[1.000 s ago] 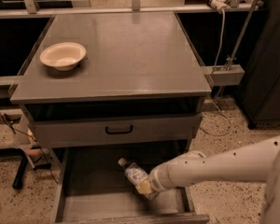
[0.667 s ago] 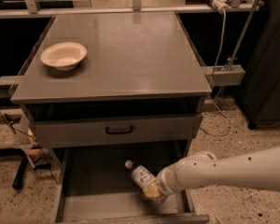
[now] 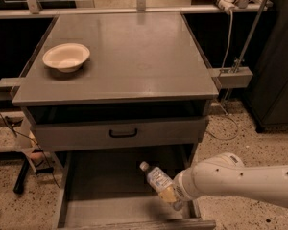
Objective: Pick blue plastic bottle from middle drawer and place on counter
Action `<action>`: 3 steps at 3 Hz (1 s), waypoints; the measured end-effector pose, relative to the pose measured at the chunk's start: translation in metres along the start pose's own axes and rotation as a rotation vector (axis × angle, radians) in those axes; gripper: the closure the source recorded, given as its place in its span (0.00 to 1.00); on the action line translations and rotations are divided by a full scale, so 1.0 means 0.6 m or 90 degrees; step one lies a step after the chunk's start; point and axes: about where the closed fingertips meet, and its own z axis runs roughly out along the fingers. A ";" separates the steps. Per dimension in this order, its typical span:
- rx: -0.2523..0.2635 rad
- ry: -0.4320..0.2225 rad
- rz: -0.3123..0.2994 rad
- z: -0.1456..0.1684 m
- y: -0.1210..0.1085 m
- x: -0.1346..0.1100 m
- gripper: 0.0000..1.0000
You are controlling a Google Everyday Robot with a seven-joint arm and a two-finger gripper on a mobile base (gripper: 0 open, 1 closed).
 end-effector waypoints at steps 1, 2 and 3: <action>0.023 0.011 0.005 -0.042 -0.003 0.004 1.00; 0.056 0.029 0.010 -0.100 0.003 0.013 1.00; 0.089 0.036 -0.001 -0.155 0.012 0.007 1.00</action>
Offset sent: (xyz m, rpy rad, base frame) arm -0.0395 -0.0355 0.0909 -0.1556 -0.0097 -0.0760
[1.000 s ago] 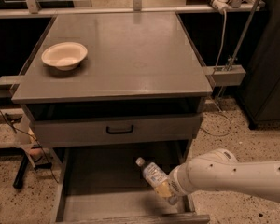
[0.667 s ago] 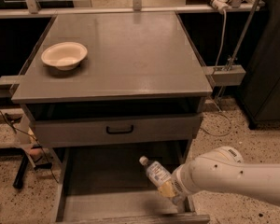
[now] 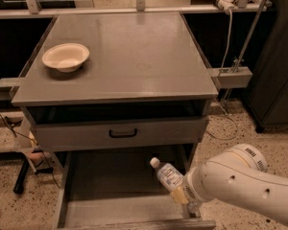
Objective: Pick blue plastic bottle from middle drawer and place on counter
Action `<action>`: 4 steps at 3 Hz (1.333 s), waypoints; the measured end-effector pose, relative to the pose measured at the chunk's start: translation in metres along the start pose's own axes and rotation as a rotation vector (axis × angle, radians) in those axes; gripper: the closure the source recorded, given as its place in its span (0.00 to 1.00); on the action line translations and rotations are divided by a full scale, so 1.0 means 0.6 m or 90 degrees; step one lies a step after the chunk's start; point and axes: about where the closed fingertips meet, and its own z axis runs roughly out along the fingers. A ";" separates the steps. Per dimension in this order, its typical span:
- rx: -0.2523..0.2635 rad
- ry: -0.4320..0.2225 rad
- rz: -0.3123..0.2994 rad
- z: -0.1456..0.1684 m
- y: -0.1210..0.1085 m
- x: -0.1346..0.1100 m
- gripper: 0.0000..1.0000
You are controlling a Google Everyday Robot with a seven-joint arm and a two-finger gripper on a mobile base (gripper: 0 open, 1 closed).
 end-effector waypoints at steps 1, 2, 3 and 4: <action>0.023 -0.014 -0.006 -0.049 -0.003 -0.022 1.00; 0.030 -0.038 -0.014 -0.092 -0.009 -0.056 1.00; 0.030 -0.065 -0.034 -0.138 -0.011 -0.083 1.00; 0.030 -0.065 -0.034 -0.138 -0.011 -0.083 1.00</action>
Offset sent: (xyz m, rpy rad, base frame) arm 0.0297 0.0092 0.1050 0.0087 -0.1303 0.0260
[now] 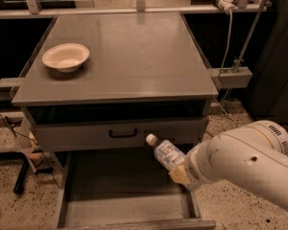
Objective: Pick blue plastic bottle from middle drawer and place on counter
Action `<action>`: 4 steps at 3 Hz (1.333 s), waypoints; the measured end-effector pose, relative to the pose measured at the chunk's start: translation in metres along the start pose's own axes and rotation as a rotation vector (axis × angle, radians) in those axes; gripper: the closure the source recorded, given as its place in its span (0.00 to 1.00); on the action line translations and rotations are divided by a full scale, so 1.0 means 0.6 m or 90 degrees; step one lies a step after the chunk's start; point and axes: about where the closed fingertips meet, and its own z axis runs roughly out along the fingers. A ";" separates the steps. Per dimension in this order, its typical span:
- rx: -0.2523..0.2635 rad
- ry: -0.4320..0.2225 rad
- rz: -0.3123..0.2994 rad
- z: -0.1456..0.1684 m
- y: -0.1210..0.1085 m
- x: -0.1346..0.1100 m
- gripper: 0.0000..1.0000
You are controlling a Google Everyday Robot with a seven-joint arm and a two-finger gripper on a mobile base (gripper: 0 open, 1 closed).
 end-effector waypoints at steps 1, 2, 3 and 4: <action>0.037 -0.022 -0.013 -0.058 -0.006 -0.022 1.00; 0.079 -0.053 -0.024 -0.135 -0.024 -0.060 1.00; 0.109 -0.076 -0.045 -0.189 -0.037 -0.107 1.00; 0.122 -0.093 -0.067 -0.220 -0.051 -0.163 1.00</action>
Offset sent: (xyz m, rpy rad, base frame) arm 0.0077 -0.0146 0.1611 -0.0826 -0.2545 -0.0290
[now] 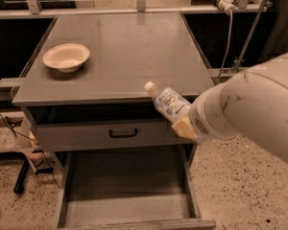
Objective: Pick blue plastic bottle from middle drawer and place on counter
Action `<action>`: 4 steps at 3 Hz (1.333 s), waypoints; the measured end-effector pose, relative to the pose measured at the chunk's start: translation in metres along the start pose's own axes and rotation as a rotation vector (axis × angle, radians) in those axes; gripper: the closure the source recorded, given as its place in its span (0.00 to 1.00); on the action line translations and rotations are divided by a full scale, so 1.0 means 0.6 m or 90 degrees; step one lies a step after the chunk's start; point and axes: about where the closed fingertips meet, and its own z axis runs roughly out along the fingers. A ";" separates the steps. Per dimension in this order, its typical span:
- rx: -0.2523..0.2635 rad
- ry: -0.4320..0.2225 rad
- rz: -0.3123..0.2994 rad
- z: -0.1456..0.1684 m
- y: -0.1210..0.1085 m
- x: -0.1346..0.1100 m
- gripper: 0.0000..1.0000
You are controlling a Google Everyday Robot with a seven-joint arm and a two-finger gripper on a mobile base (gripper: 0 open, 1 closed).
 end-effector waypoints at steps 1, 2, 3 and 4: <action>-0.002 -0.008 -0.018 0.005 -0.023 -0.058 1.00; 0.000 -0.008 -0.033 0.012 -0.048 -0.109 1.00; 0.000 0.000 -0.040 0.029 -0.072 -0.158 1.00; -0.001 -0.011 -0.047 0.055 -0.093 -0.197 1.00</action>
Offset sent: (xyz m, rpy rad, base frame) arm 0.0960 0.0304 0.0641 -0.0462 -0.0301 0.0657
